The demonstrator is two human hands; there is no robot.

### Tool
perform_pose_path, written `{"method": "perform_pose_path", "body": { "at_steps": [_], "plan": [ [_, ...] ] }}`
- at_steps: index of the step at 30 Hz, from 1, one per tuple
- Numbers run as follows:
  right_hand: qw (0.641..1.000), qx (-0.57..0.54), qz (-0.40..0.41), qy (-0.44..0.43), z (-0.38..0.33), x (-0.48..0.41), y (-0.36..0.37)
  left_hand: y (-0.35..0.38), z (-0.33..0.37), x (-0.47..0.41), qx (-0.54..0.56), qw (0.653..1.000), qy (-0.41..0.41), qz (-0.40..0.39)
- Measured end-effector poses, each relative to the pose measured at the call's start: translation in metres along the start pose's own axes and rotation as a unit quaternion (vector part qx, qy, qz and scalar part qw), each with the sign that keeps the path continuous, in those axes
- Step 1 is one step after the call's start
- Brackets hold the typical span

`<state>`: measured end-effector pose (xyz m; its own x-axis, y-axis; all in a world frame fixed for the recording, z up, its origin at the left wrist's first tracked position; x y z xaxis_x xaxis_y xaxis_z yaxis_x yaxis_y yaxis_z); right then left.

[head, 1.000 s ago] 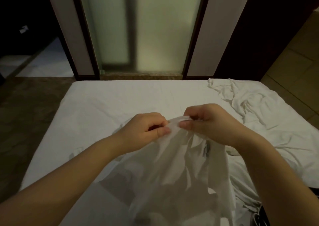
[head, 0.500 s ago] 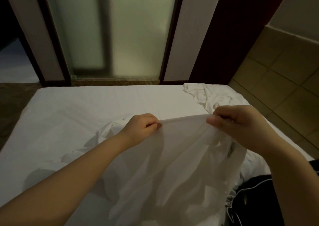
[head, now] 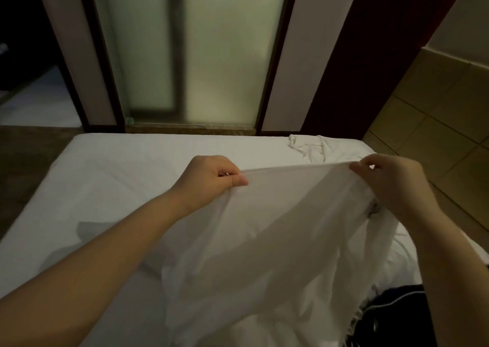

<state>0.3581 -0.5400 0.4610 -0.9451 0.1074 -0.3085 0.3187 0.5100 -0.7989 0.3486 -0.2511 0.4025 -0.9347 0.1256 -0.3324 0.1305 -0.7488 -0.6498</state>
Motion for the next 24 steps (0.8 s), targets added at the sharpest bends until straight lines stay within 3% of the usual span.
{"method": "perform_pose_path", "body": {
  "at_steps": [2,5,9,12,17,21,24],
  "plan": [
    [1.000,0.001,-0.015,-0.020,-0.018,-0.003,0.012,-0.015,0.003,0.010,-0.001,1.000,-0.018,0.019],
    [0.982,-0.051,-0.150,-0.102,-0.070,0.011,0.054,-0.032,0.009,0.032,-0.017,0.999,-0.025,0.031],
    [0.881,-0.129,-0.373,-0.260,-0.162,0.077,0.118,-0.038,0.021,0.059,-0.073,0.997,0.016,-0.003],
    [0.827,-0.159,-0.451,-0.295,-0.193,0.101,0.143,-0.050,0.020,0.077,-0.099,0.995,0.033,-0.001],
    [0.806,-0.105,-0.490,-0.314,-0.207,0.112,0.166,-0.060,0.002,0.098,-0.091,0.996,0.008,-0.006],
    [0.839,-0.105,-0.438,-0.305,-0.212,0.105,0.163,-0.069,-0.014,0.099,-0.050,0.998,-0.019,0.024],
    [0.860,-0.107,-0.405,-0.292,-0.210,0.105,0.162,-0.071,-0.016,0.093,-0.040,0.999,0.011,0.011]
  ]
}}
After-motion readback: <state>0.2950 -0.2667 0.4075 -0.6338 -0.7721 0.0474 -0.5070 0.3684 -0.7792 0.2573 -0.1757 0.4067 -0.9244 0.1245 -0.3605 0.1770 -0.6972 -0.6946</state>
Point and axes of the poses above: each hand's wrist, its own x-axis away from the middle knuckle, its own y-axis out of the palm, z = x × y, the point moved 8 cm from there along -x, towards the middle knuckle, and after that the axes turned 8 degrees about -x, right-handed, at the moved point
